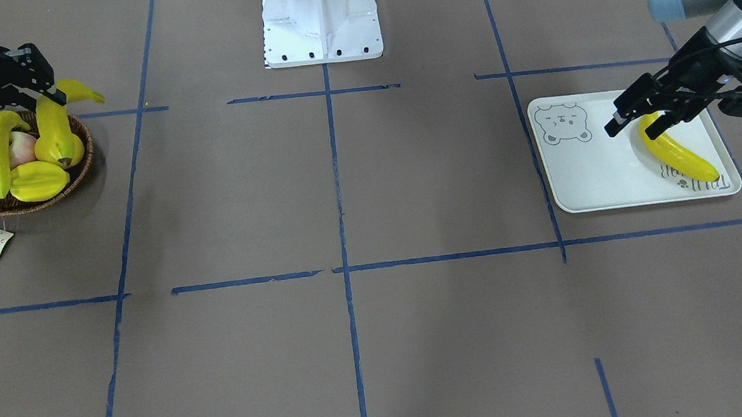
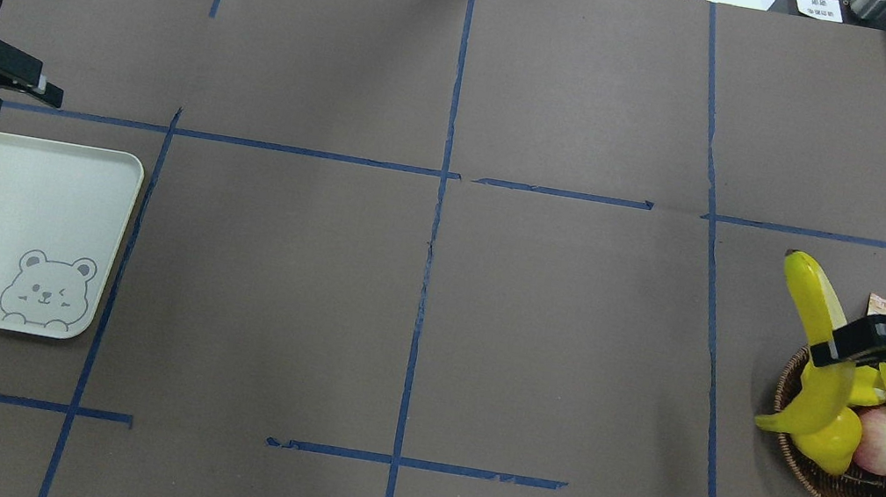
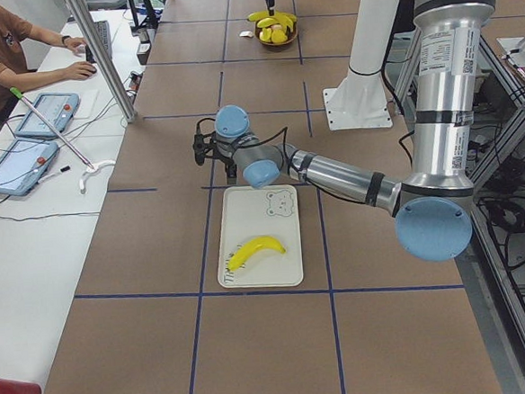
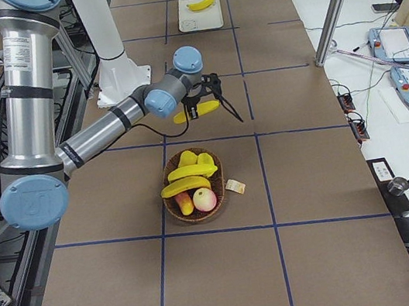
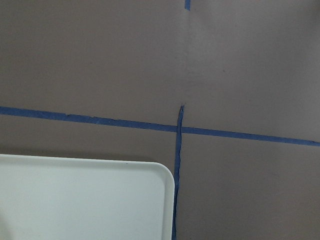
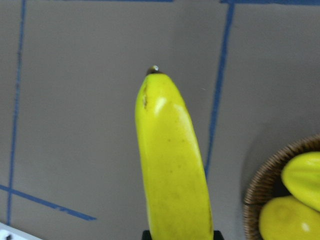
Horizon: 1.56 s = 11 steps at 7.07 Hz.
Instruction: Transfer all bananas from basket to plate
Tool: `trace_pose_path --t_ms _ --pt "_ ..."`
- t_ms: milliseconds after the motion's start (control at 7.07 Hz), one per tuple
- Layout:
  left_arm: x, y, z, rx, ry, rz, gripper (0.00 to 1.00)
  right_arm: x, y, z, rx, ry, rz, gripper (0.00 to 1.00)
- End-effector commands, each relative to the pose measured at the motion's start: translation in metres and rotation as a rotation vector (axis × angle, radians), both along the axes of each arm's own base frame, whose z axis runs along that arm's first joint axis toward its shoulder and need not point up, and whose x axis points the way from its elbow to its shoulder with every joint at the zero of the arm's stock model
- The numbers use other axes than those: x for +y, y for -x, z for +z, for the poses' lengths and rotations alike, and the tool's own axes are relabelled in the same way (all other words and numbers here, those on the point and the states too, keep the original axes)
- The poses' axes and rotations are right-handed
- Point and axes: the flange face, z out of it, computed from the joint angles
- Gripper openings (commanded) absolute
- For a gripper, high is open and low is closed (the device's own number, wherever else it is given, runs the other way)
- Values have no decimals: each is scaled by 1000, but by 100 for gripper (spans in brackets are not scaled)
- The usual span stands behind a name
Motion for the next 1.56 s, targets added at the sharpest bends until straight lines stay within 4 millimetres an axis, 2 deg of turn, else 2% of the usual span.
trace_pose_path --t_ms 0,142,283,425,708,991,1415 --pt "-10 -60 -91 122 76 3 100 -18 68 -86 -98 20 -12 1" --pt "-4 -83 -124 165 94 25 99 -14 96 -114 -114 21 1 1" --pt "0 -95 -152 221 111 28 99 -3 126 -140 -123 27 27 2" --pt "7 -109 -175 284 132 -5 99 8 152 -166 -139 47 71 2" --pt "33 -148 -210 413 171 -61 99 29 193 -200 -165 52 146 2" --pt "59 -183 -245 472 173 -25 96 42 212 -223 -195 43 170 2" --pt "87 -210 -276 510 156 53 96 52 221 -232 -215 29 161 2"
